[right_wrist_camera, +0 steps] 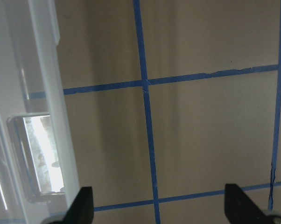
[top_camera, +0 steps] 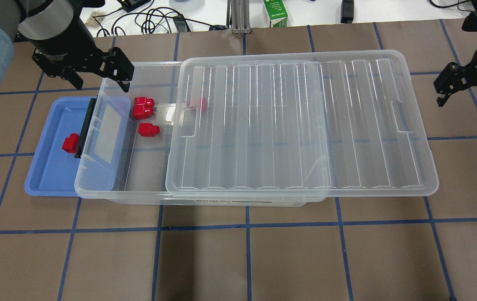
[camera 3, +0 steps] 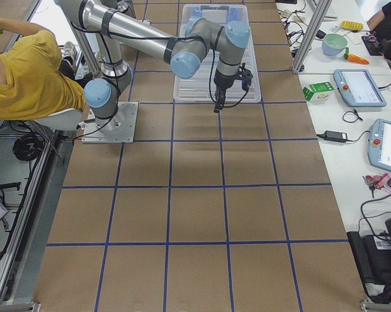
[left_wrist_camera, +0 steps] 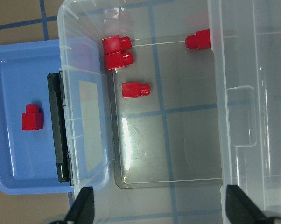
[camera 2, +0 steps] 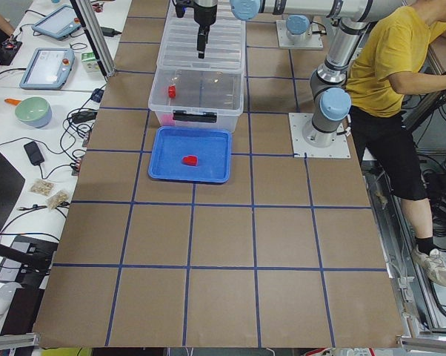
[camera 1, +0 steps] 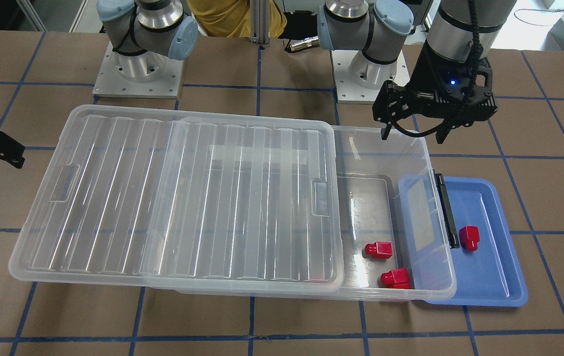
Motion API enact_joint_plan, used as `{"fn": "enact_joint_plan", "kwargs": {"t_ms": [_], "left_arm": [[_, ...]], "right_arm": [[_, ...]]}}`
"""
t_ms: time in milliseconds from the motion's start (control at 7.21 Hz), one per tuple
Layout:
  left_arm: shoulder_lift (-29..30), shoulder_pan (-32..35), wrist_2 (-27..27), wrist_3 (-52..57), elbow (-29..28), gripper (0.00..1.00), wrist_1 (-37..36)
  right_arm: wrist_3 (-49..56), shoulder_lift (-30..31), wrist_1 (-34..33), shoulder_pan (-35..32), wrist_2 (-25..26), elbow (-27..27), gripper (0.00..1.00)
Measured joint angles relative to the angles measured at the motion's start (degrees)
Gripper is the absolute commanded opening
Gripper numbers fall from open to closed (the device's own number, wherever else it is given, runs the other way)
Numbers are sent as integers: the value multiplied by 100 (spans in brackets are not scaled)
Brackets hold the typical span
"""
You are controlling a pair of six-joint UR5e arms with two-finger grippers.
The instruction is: Place red block in blue tray from box
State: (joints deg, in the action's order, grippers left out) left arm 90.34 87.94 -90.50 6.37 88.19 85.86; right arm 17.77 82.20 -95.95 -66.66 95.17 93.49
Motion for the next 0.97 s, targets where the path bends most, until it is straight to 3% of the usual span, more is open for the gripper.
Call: {"fn": "enact_joint_plan", "kwargs": {"t_ms": [416, 971], "left_arm": [[-131, -131, 97, -471, 192, 100, 43], [-153, -136, 103, -550, 271, 100, 53]], "right_arm": [[106, -167, -548, 41, -9, 412, 100], [98, -155, -553, -21, -72, 552, 100]]}}
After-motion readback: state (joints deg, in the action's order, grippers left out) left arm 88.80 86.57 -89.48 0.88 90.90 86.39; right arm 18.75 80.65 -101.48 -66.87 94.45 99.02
